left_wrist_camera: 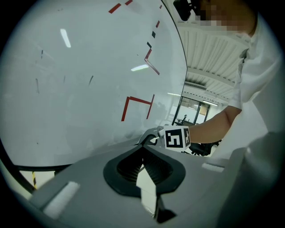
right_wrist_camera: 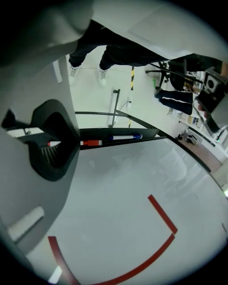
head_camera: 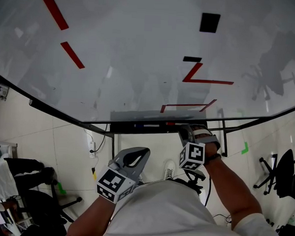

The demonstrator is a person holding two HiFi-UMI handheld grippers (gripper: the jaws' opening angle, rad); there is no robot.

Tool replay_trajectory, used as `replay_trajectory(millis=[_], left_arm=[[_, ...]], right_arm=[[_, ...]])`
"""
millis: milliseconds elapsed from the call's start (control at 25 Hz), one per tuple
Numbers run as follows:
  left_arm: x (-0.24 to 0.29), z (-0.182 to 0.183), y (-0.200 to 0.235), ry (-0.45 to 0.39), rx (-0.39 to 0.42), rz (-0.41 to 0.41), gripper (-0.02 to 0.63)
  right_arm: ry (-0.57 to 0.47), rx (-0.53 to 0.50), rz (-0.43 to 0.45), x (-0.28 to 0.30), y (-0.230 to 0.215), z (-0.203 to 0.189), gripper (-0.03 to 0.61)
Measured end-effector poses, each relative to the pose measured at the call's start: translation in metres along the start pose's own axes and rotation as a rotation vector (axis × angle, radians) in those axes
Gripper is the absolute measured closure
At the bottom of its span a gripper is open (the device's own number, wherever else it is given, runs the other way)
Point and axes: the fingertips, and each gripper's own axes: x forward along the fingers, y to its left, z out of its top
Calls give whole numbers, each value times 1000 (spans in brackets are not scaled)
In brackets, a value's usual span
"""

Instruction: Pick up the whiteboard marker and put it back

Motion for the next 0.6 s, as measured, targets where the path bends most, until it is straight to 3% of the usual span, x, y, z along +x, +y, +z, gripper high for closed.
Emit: replay_trajectory(millis=[80, 240, 320, 600], left_arm=[[0, 0, 1, -2, -2, 2, 597], [1, 3, 1, -14, -10, 5, 597], [1, 4, 0, -16, -8, -2, 597], [7, 9, -4, -19, -3, -27, 597]], right_arm=[[-46, 106, 31, -5, 2, 4, 577], [-176, 435, 127, -29, 4, 18, 577], [-222, 537, 144, -42, 3, 24, 577], [-258, 558, 110, -69, 2, 37, 577]])
